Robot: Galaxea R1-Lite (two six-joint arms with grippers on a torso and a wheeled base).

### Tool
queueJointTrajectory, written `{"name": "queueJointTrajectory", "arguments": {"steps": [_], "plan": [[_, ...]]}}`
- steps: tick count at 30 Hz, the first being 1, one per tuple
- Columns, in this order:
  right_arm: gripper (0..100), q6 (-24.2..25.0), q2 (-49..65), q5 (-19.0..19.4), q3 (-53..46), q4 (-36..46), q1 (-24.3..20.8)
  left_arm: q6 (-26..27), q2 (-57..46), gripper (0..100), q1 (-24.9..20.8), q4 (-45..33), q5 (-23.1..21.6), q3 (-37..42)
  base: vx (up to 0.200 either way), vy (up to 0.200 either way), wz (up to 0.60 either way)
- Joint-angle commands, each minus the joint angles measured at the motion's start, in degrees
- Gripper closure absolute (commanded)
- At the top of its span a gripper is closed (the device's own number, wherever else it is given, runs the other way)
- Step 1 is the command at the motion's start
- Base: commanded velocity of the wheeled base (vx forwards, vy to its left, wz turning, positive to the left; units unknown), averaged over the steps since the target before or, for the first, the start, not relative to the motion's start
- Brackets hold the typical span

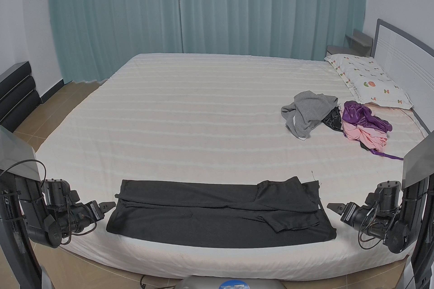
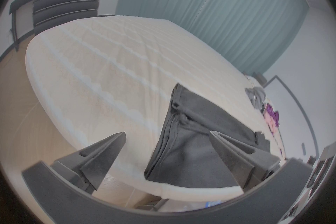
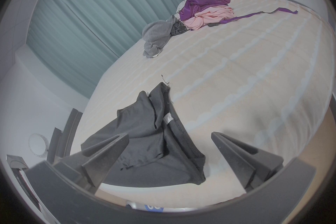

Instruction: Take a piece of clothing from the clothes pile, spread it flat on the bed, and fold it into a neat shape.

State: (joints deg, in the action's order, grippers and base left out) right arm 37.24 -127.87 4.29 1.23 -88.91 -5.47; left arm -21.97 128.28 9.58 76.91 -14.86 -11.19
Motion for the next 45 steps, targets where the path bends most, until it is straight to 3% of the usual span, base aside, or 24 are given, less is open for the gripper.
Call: {"name": "queueJointTrajectory", "arguments": {"steps": [1, 4, 9, 17, 22, 24, 26, 44, 45], "plan": [[0, 2.48, 0.51, 0.28, 1.76, -0.83, 0.11, -5.54, -1.54, 0, 0.17, -0.01, -0.26, -3.93, 0.0, 0.0, 0.0], [0, 3.45, -0.8, 0.46, 2.72, -0.83, 0.11, -10.2, 0.13, 0, -1.76, -0.36, 0.01, -7.71, 0.0, 0.0, 0.0], [0, 4.24, -1.42, 3.97, 2.9, -0.83, 0.73, -10.29, 4.78, 0, -3.43, -1.94, 0.27, -15.09, 0.0, 0.0, 0.0], [0, 4.95, -3.09, 7.13, 3.16, -0.83, 2.05, -6.68, 6.02, 0, -4.66, -20.4, 0.18, -29.59, 0.0, 0.0, 0.0], [0, 4.95, -3.27, 7.22, 3.16, -0.83, 2.13, -4.75, 7.07, 0, -5.1, -20.75, -1.66, -29.24, 0.0, 0.0, 0.0], [0, 4.95, -3.53, 7.31, 3.16, -0.83, 2.13, 1.23, 9.44, 0, -4.66, -20.13, -3.33, -28.27, 0.0, 0.0, 0.0], [0, 4.95, -3.97, 7.31, 3.16, -0.83, 2.13, 3.07, 9.79, 0, -4.57, -19.61, -3.6, -27.92, 0.0, 0.0, 0.0], [0, 4.95, -4.94, 7.31, 3.6, -0.83, 2.22, 3.6, 10.67, 0, -6.77, -16.35, -2.81, -26.25, 0.0, 0.0, 0.0], [0, 4.95, -5.02, 7.31, 3.6, -0.83, 2.22, 3.69, 10.67, 100, -6.77, -16.35, -2.81, -26.07, 0.0, 0.0, 0.0]]}}
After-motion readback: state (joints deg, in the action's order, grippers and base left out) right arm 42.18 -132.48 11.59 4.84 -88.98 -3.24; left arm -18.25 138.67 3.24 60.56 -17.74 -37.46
